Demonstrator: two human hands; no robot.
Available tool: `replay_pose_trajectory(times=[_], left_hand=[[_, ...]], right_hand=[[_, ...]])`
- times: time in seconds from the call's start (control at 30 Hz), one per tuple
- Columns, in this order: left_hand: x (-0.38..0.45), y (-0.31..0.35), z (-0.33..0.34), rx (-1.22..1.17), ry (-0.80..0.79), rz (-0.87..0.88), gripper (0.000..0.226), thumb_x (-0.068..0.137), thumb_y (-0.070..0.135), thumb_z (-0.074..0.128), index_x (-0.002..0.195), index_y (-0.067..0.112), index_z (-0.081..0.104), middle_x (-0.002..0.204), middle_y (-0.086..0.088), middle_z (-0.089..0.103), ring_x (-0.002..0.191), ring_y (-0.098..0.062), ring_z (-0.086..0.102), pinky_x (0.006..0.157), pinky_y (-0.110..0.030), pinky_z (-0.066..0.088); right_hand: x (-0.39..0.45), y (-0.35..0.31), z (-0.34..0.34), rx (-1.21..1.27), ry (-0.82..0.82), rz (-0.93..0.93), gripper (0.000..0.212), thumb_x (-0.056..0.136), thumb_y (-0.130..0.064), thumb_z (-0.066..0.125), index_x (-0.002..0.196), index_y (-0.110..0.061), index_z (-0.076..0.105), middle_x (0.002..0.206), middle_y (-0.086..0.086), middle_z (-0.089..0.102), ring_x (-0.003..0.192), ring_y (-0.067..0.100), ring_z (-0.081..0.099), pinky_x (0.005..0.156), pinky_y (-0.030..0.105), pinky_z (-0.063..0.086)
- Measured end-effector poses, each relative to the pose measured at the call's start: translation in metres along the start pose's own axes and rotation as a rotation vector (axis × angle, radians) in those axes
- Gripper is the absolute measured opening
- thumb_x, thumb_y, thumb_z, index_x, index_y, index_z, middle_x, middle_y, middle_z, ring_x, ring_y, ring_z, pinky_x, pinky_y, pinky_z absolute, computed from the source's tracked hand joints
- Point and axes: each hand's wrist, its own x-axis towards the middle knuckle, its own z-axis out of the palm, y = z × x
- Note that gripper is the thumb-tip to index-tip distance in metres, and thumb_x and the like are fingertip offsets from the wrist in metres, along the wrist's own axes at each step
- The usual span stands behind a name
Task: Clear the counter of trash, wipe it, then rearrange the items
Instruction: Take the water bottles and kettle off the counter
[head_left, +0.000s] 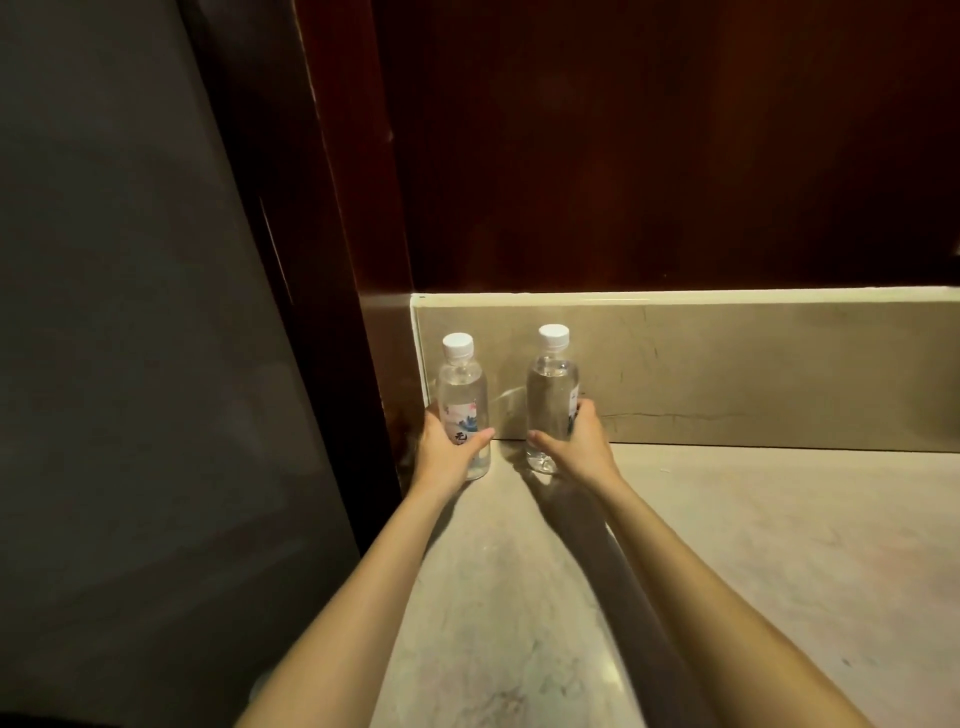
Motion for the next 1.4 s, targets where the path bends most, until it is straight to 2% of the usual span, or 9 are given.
replay_pose_trajectory(times=[0.17,0.37,0.47,0.6,0.7,0.83,1.03,1.2,1.4], left_hand=[[-0.015,-0.001,-0.006,-0.023,-0.061,0.035,0.059,0.073,0.017,0.082,0.121,0.01,0.047,0.114,-0.003,0.062,0.096,-0.011,0.059,0.08,-0.022,0.042],[-0.057,-0.002,-0.012,-0.044,-0.114,0.091,0.053,0.068,0.02,0.085,0.109,0.023,0.052,0.098,0.012,0.065,0.083,0.008,0.06,0.068,-0.01,0.046],[-0.083,0.0,-0.018,-0.117,-0.145,0.104,0.053,0.066,0.027,0.086,0.111,0.022,0.059,0.101,0.008,0.071,0.091,0.0,0.067,0.078,-0.018,0.053],[-0.11,0.015,-0.048,-0.213,-0.154,0.166,0.038,0.069,0.026,0.082,0.103,0.02,0.064,0.093,0.01,0.072,0.088,0.002,0.067,0.068,-0.006,0.048],[-0.13,0.023,-0.081,-0.256,-0.21,0.182,0.046,0.068,0.035,0.08,0.105,0.011,0.067,0.093,0.0,0.074,0.085,-0.007,0.07,0.069,-0.013,0.051],[-0.158,0.017,-0.132,-0.272,-0.263,0.163,0.027,0.074,0.018,0.077,0.092,0.0,0.069,0.074,0.0,0.074,0.068,-0.007,0.069,0.06,-0.014,0.049],[-0.193,-0.008,-0.202,-0.211,-0.361,0.141,0.016,0.076,0.011,0.078,0.087,0.002,0.069,0.07,0.002,0.073,0.066,-0.006,0.068,0.059,-0.014,0.05],[-0.22,-0.045,-0.252,-0.129,-0.396,0.094,0.05,0.057,0.046,0.078,0.091,0.009,0.072,0.087,-0.006,0.075,0.084,-0.021,0.072,0.074,-0.028,0.057],[-0.253,-0.075,-0.286,-0.117,-0.368,0.022,0.032,0.065,0.031,0.085,0.087,0.011,0.071,0.085,-0.001,0.076,0.081,-0.014,0.072,0.068,-0.02,0.054]], right_hand=[[-0.012,0.006,-0.008,0.051,-0.029,-0.032,0.046,0.076,-0.02,0.08,0.105,-0.018,0.044,0.112,0.007,0.059,0.104,0.024,0.059,0.091,0.044,0.047],[-0.061,-0.003,-0.031,0.29,-0.158,-0.002,0.038,0.082,-0.017,0.074,0.114,-0.017,0.052,0.103,0.0,0.063,0.085,0.009,0.062,0.066,0.019,0.052],[-0.084,-0.011,-0.045,0.22,-0.145,-0.035,0.042,0.08,-0.037,0.074,0.116,-0.02,0.059,0.102,0.001,0.066,0.086,0.016,0.064,0.074,0.032,0.054],[-0.125,-0.034,-0.061,0.22,-0.188,-0.068,0.051,0.068,-0.061,0.072,0.105,-0.028,0.062,0.1,0.001,0.066,0.096,0.026,0.065,0.081,0.041,0.054],[-0.16,-0.052,-0.062,0.279,-0.255,-0.093,0.042,0.071,-0.056,0.072,0.101,-0.029,0.063,0.101,0.0,0.07,0.095,0.022,0.068,0.078,0.034,0.054],[-0.212,-0.072,-0.042,0.288,-0.351,-0.094,0.04,0.076,-0.051,0.069,0.108,-0.027,0.062,0.107,0.003,0.07,0.092,0.016,0.07,0.082,0.039,0.056],[-0.273,-0.09,0.008,0.224,-0.439,-0.091,0.049,0.074,-0.062,0.068,0.112,-0.031,0.06,0.108,-0.002,0.069,0.093,0.013,0.07,0.084,0.038,0.058],[-0.317,-0.094,0.049,0.299,-0.49,-0.057,0.037,0.079,-0.039,0.066,0.111,-0.022,0.063,0.106,0.008,0.07,0.096,0.019,0.069,0.075,0.025,0.056],[-0.357,-0.09,0.085,0.311,-0.546,-0.021,0.038,0.08,-0.036,0.066,0.114,-0.022,0.064,0.108,-0.005,0.071,0.098,0.012,0.069,0.079,0.028,0.056]])
